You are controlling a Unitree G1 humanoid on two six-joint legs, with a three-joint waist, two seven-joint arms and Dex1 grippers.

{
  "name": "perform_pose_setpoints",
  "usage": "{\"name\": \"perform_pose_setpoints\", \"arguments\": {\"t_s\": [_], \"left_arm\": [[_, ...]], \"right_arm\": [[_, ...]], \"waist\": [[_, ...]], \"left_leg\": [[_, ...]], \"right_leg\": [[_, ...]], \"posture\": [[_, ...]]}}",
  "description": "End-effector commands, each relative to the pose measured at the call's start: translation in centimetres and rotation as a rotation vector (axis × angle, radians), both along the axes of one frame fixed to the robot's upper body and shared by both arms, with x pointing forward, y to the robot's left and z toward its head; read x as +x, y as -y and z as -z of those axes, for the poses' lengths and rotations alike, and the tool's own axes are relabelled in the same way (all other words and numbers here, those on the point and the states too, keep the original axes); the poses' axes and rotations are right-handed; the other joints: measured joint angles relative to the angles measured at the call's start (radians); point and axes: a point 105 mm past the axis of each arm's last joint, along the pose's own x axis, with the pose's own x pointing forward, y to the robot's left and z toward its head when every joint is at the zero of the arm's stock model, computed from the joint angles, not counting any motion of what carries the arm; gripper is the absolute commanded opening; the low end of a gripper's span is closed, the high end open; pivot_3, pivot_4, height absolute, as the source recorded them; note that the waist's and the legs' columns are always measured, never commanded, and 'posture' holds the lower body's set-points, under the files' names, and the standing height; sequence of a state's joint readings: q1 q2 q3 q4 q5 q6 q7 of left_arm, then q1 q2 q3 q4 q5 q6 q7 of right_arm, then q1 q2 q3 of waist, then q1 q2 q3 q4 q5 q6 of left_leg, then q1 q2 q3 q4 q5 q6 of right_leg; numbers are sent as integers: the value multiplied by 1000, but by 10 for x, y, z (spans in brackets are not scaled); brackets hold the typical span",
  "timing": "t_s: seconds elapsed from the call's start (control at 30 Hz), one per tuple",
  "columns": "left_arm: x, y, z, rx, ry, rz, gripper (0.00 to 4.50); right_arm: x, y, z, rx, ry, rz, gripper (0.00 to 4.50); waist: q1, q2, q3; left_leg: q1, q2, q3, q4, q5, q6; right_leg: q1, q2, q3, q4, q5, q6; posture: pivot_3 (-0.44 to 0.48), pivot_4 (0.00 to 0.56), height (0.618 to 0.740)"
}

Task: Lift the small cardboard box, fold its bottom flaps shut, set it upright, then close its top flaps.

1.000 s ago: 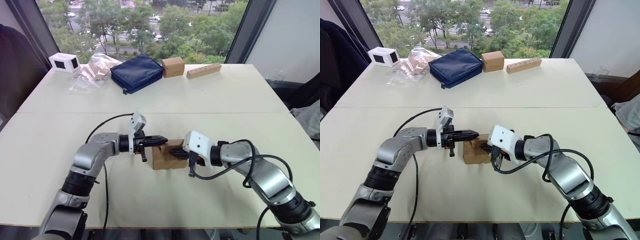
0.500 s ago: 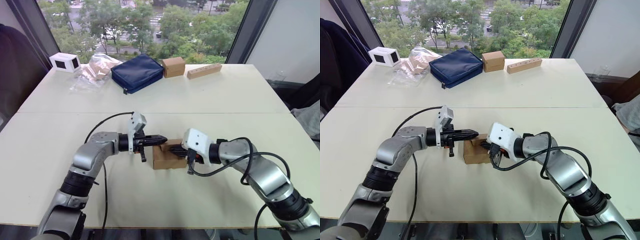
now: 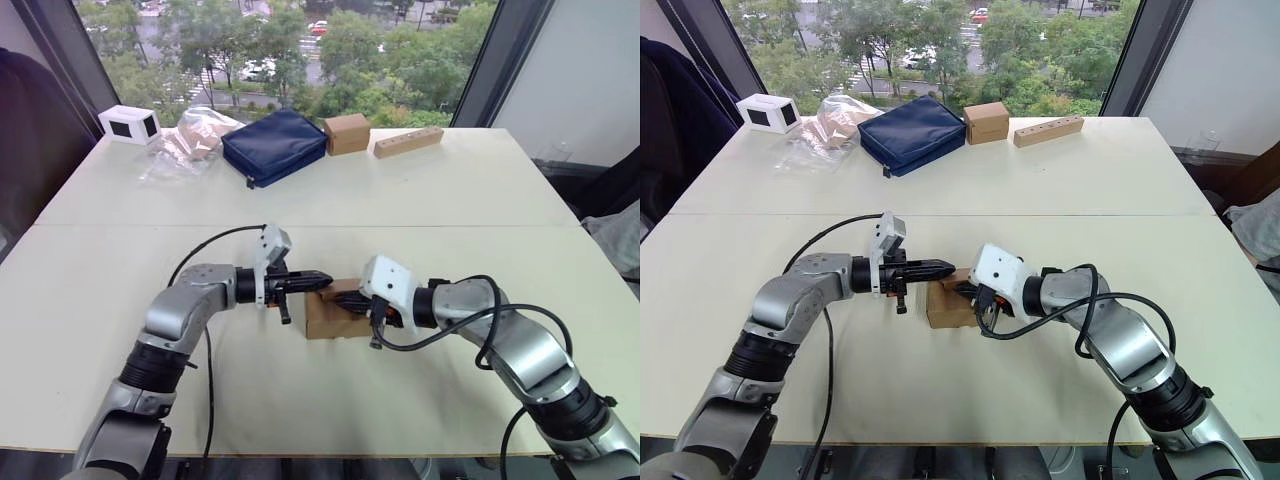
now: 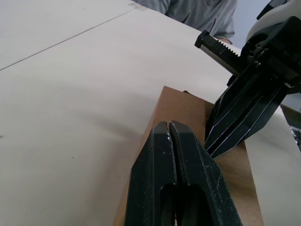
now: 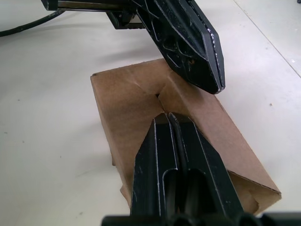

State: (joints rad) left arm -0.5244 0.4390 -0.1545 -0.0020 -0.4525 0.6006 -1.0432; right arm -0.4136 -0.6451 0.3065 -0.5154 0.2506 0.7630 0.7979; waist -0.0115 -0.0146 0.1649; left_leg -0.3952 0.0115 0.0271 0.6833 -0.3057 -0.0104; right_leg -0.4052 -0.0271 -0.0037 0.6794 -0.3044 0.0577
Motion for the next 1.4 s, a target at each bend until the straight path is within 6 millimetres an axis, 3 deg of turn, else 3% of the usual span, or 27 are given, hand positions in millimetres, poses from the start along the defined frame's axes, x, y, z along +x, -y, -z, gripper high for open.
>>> {"name": "perform_pose_setpoints", "arguments": {"t_s": [0.03,0.27,0.47,0.6,0.77,0.97,1.13,1.4], "left_arm": [[-5,1,2,76,73,52,13],[-1,1,2,104,127,56,13],[0,-5,-26,-50,71,14,13],[-10,-10,-38,-101,14,36,13],[-13,-7,-36,-57,34,32,13],[-15,2,-17,48,75,61,13],[-18,6,0,125,94,84,13],[-17,3,7,132,97,63,13]], "right_arm": [[-9,-1,-13,33,6,-41,0],[-12,14,-27,114,-39,-15,0],[0,26,-44,202,-8,54,0],[4,26,-43,212,-2,67,0],[6,21,-36,202,-6,59,0],[7,14,-26,156,0,36,0],[8,17,-4,39,1,40,0],[11,14,-1,51,0,48,0]], "waist": [[0,0,0],[1,0,0],[0,0,0],[-2,0,0],[0,0,0],[0,0,0],[0,0,0],[0,0,0]], "left_leg": [[0,0,0,0,0,0],[0,0,0,0,0,0],[0,0,0,0,0,0],[0,0,0,0,0,0],[0,0,0,-1,0,0],[0,0,0,-1,0,0],[0,0,0,-1,0,0],[0,0,0,-1,0,0]], "right_leg": [[0,0,0,0,0,0],[1,0,0,-1,0,0],[0,0,0,-1,0,0],[0,0,0,-1,0,0],[0,0,0,-1,0,0],[0,0,0,-1,0,0],[0,0,0,-1,0,0],[0,0,0,-1,0,0]], "posture": [[0,150,740],[0,150,740],[0,150,740],[0,150,740],[0,150,740],[0,150,740],[0,150,740],[0,150,740]]}}
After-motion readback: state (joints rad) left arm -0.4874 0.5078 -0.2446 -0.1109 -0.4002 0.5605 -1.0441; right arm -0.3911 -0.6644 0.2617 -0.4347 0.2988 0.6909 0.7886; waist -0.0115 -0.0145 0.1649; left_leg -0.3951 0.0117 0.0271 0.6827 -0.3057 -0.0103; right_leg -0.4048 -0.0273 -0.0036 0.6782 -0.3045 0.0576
